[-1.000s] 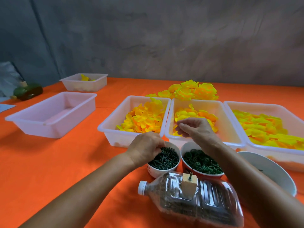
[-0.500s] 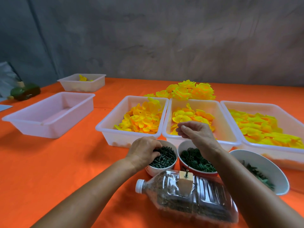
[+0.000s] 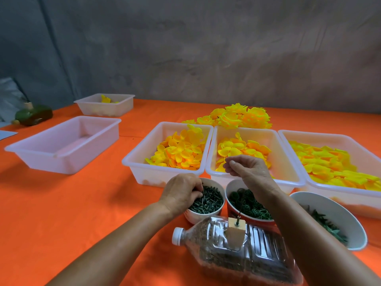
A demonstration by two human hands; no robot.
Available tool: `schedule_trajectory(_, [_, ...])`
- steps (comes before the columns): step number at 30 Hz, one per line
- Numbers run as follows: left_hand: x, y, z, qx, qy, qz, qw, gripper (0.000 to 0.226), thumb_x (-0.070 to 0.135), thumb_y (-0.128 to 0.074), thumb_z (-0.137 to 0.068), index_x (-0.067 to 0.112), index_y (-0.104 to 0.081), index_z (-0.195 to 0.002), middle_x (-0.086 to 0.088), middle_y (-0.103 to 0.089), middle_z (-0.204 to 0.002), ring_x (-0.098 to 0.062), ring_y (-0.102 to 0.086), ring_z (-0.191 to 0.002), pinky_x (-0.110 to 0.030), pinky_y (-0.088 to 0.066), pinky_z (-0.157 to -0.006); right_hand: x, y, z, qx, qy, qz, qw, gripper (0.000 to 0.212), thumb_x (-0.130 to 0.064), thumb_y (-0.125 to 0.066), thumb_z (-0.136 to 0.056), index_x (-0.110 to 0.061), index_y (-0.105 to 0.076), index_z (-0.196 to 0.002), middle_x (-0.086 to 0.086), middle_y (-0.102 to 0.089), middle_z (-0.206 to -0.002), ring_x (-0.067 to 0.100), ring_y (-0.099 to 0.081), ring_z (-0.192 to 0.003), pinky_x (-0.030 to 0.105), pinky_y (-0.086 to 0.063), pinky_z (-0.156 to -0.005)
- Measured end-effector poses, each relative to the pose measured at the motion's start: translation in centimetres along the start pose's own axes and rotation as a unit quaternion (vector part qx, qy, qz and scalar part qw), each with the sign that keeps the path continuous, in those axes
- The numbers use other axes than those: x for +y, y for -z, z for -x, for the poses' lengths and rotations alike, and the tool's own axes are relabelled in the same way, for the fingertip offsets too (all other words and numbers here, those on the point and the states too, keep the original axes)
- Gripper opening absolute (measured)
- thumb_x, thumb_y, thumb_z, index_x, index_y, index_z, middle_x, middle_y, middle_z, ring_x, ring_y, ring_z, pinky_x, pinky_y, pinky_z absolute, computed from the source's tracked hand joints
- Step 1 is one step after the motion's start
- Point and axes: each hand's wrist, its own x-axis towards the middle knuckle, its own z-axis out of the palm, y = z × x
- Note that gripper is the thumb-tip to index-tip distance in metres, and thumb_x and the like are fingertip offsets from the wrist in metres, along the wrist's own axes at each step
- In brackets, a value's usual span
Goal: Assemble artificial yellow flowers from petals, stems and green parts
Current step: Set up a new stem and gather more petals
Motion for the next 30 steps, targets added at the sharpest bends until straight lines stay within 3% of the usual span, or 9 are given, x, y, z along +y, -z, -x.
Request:
schedule_trajectory(9, [0.0, 0.6, 0.1, -0.022, 0.004, 0.027, 0.999, 0.021, 0.008, -0.067, -0.079, 0.017, -0.073, -0.097, -0.002, -0.071, -0.100, -0.019, -0.062, -0.094, -0.026, -0.045, -0.081, 0.1, 0.0, -0.1, 0.006, -0.001, -0.004, 1.000, 0.015, 0.001, -0.052, -0.093, 0.001, -0.066, -0.098, 0.014, -0.067, -0.083, 0.016, -0.062, -0.073, 0.015, -0.051, -0.066])
schedule_trajectory(16, [0.1, 1.3, -0.5, -0.082, -0.003, 0.003, 0.997, 0.027, 0.018, -0.073, -0.080, 0.017, -0.071, -0.107, -0.003, -0.069, -0.106, -0.019, -0.060, -0.099, -0.030, -0.048, -0.086, 0.0, 0.0, -0.1, 0.008, 0.001, -0.004, 1.000, 0.016, 0.002, -0.051, -0.093, 0.005, -0.065, -0.101, 0.017, -0.067, -0.087, 0.015, -0.062, -0.073, 0.014, -0.051, -0.066])
schedule_trajectory(20, [0.5, 1.4, -1.0, -0.089, -0.011, -0.009, 0.996, 0.024, 0.021, -0.064, -0.088, 0.018, -0.069, -0.111, -0.005, -0.068, -0.109, -0.021, -0.059, -0.105, -0.033, -0.046, -0.088, 0.0, 0.0, -0.1, 0.007, 0.001, -0.006, 1.000, 0.017, 0.002, -0.051, -0.093, 0.007, -0.065, -0.102, 0.018, -0.066, -0.088, 0.016, -0.062, -0.073, 0.015, -0.051, -0.067])
schedule_trajectory(25, [1.3, 0.6, -1.1, -0.120, -0.027, -0.134, 0.983, 0.035, 0.013, -0.052, -0.091, 0.026, -0.061, -0.122, -0.008, -0.062, -0.122, -0.030, -0.054, -0.113, -0.035, -0.043, -0.083, 0.0, 0.1, -0.1, 0.009, -0.004, -0.023, 1.000, 0.017, 0.003, -0.051, -0.093, 0.007, -0.065, -0.102, 0.016, -0.066, -0.087, 0.014, -0.063, -0.073, 0.013, -0.052, -0.066])
schedule_trajectory(30, [1.6, 0.3, -1.1, -0.101, -0.050, -0.189, 0.975, 0.030, 0.015, -0.053, -0.091, 0.018, -0.063, -0.119, -0.010, -0.063, -0.118, -0.032, -0.055, -0.112, -0.037, -0.042, -0.081, -0.1, 0.1, -0.1, 0.007, -0.005, -0.024, 1.000, 0.016, 0.002, -0.051, -0.093, 0.003, -0.065, -0.100, 0.014, -0.067, -0.084, 0.014, -0.063, -0.073, 0.012, -0.052, -0.066])
